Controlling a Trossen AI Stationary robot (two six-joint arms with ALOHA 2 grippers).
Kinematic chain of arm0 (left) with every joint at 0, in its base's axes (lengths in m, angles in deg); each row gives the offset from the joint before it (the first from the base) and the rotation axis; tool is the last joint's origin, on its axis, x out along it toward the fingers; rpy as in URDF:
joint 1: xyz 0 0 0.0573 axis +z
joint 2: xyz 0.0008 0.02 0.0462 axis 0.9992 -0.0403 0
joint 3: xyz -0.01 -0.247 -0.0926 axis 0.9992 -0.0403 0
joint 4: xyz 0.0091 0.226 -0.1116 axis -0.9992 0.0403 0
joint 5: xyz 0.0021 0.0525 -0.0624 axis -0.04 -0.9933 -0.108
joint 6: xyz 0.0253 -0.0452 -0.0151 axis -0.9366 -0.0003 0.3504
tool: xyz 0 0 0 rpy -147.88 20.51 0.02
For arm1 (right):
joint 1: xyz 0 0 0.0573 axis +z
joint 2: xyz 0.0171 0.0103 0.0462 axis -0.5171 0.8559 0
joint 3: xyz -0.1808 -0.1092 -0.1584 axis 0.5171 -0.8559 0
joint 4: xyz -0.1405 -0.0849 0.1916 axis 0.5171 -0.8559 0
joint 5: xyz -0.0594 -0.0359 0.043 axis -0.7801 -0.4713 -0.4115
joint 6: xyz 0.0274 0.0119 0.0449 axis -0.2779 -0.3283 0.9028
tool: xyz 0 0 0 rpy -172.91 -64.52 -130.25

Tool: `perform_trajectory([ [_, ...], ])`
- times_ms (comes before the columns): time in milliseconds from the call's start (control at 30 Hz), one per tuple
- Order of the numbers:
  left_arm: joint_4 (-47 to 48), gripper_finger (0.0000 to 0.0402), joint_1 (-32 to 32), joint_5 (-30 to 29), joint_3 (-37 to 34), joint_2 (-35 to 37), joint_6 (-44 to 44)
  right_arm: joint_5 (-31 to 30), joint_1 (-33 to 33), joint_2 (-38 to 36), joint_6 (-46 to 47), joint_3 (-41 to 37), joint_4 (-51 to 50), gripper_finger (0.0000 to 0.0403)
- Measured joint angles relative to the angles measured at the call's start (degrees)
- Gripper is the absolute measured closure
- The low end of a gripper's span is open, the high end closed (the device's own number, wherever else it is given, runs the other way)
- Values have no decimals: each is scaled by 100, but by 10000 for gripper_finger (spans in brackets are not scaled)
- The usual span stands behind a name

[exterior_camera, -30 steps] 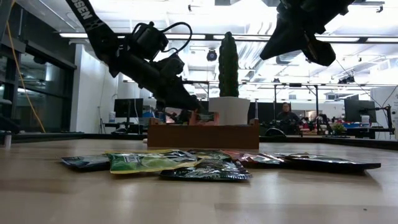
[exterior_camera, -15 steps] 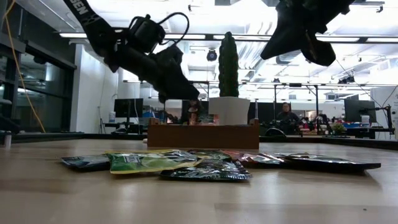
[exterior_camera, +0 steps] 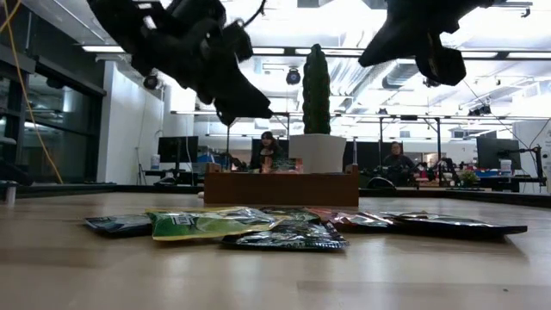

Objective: Pick & Place Tea
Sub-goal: Put the orange tea bag into the middle section of the wooden organizer

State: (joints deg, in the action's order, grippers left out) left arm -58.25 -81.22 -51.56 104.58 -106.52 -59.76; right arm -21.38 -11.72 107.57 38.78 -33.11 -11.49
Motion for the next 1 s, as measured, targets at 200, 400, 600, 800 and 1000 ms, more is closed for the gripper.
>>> perform_trajectory([
  [200, -31, 268, -804, -746, 0, 1, 25, 588, 115, 742, -26, 0, 663, 403],
  [400, -36, 268, -1266, -889, 0, -1, 431, 857, 368, 1739, 529, 62, 1484, 403],
  [600, -282, 268, -1568, -637, -7, -237, 557, 981, 515, 2644, 906, 951, 882, 403],
  [800, -413, 268, -1626, -623, -7, -450, 822, 1138, 512, 3320, 791, 2398, -1378, 403],
  [1000, -510, 268, -1628, -485, -2, -515, 905, 1893, 419, 3602, 973, 3046, -2323, 403],
])
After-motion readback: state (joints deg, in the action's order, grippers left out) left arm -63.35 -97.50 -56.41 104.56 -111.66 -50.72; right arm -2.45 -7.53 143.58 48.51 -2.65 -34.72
